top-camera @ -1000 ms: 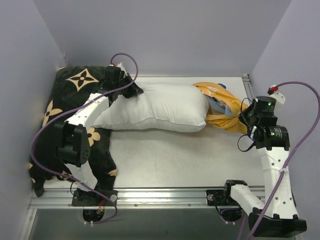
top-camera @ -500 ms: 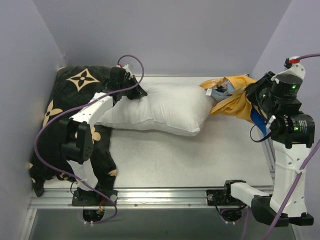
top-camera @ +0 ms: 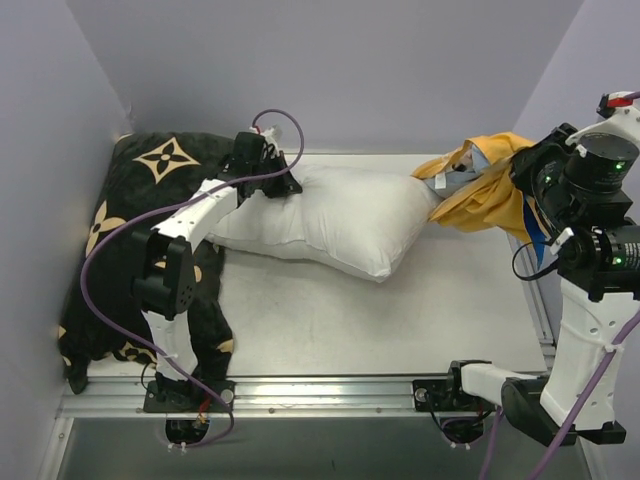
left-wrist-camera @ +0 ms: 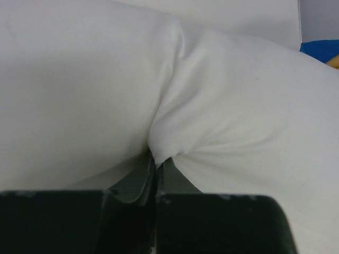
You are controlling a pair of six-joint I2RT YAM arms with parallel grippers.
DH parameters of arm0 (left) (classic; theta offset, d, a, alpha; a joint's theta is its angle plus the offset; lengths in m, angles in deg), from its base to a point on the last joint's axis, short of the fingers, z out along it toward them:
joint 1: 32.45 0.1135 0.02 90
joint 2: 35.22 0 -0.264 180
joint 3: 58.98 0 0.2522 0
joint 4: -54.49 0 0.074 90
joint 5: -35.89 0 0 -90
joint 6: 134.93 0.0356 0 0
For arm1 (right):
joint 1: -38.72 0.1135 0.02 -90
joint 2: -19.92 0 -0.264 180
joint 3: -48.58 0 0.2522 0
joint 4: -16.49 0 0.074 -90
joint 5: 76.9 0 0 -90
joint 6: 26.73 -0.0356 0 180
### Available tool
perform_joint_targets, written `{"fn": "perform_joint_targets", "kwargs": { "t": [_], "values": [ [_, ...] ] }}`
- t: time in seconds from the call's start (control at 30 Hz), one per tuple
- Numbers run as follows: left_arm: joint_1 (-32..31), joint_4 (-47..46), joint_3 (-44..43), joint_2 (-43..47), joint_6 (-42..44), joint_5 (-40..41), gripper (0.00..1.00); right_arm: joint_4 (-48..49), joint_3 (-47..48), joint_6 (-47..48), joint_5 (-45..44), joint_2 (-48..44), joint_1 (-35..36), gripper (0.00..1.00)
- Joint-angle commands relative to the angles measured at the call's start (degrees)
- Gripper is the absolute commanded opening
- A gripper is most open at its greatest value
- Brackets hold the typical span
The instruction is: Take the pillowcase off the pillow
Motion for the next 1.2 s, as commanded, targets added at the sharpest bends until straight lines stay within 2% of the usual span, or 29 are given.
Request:
{"fn": "perform_joint_targets", "kwargs": {
  "t": [0.0, 0.1, 0.13, 0.23, 0.37, 0.5, 0.63, 0.77, 0.9, 1.0, 1.03, 1.17],
  "values": [
    [-2.13, 7.22, -3.15, -5.25, 7.86, 8.8, 0.0, 9.43, 5.2, 1.15, -2.91, -2.97, -0.44, 0.0],
    [-4.33, 9.85, -5.43, -6.48, 10.23, 10.12, 0.01, 9.61, 6.0, 1.77, -2.55, -3.76, -0.35, 0.0],
    [-5.2, 10.64, -5.79, -6.31, 10.85, 11.43, 0.14, 9.69, 6.09, 1.86, -2.46, -4.11, -0.35, 0.0],
    [-6.61, 11.27, -4.74, -2.63, 10.94, 14.94, 0.4, 10.22, 4.51, 1.6, -0.27, -5.86, -0.35, 0.0],
    [-8.72, 11.09, -4.12, 3.7, 9.98, 16.8, 0.51, 11.1, 0.03, 0.28, 4.65, -8.58, -0.35, 0.0],
    [-13.46, 9.78, -5.35, 10.99, 7.96, 21.1, 0.55, 12.59, -7.17, -0.69, 9.75, -10.79, 0.0, 0.0],
    [-20.58, 3.9, -7.1, 11.98, 5.68, 25.5, 0.59, 13.38, -13.59, -0.69, 11.07, -12.54, 1.58, 0.0],
    [-25.33, -1.12, -12.62, 4.88, 3.56, 28.76, 0.59, 14.0, -18.08, -0.78, 11.42, -13.95, 3.42, 0.0],
    [-27.53, -2.36, -21.5, -8.9, 0.58, 23.06, 0.59, 14.7, -22.29, -0.78, 10.9, -14.22, 4.57, 0.0],
    [-28.85, 1.86, -24.77, -14.9, -0.22, 20.68, 0.55, 14.71, -22.48, 0.09, 8.63, -12.73, 4.57, 0.0],
    [-29.2, 2.65, -24.08, -15.44, -0.57, 20.24, 0.51, 14.79, -22.04, 0.88, 7.92, -11.59, 4.66, 0.0],
    [-29.82, 2.92, -15.74, -13.08, -1.36, 19.7, 0.4, 14.62, -19.85, 2.64, 2.64, -8.6, 4.04, 0.0]
  ]
}}
